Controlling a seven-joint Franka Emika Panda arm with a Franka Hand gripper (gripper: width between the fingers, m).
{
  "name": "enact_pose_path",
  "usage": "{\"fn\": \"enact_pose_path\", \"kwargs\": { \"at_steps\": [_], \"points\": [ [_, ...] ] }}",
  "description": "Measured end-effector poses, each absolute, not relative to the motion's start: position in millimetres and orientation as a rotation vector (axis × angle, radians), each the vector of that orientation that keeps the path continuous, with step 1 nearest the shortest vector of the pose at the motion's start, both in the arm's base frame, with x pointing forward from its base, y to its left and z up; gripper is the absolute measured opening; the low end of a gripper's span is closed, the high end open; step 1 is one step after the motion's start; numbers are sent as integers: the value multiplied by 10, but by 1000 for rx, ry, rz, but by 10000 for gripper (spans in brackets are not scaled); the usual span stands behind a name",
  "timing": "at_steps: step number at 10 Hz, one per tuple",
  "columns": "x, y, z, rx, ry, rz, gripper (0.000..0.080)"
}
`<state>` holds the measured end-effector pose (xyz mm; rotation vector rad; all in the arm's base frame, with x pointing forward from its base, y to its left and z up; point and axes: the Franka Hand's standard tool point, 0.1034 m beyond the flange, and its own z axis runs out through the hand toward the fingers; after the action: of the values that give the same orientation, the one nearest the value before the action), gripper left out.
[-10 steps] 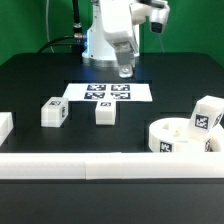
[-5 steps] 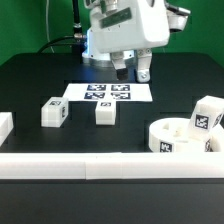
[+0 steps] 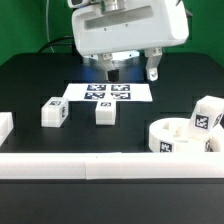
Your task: Assemble stool
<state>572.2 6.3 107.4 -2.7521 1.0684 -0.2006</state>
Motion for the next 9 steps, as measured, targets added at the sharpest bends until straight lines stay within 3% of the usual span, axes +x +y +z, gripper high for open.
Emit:
{"fn": "enact_pose_path", "kwargs": {
  "at_steps": [4,7,9],
  "points": [
    [5720,57,923,-3069,380,-188,649],
    [5707,15,912,-3107,46,-191,649],
    [5587,-233,801,-3121,-17,-212,649]
  ]
}}
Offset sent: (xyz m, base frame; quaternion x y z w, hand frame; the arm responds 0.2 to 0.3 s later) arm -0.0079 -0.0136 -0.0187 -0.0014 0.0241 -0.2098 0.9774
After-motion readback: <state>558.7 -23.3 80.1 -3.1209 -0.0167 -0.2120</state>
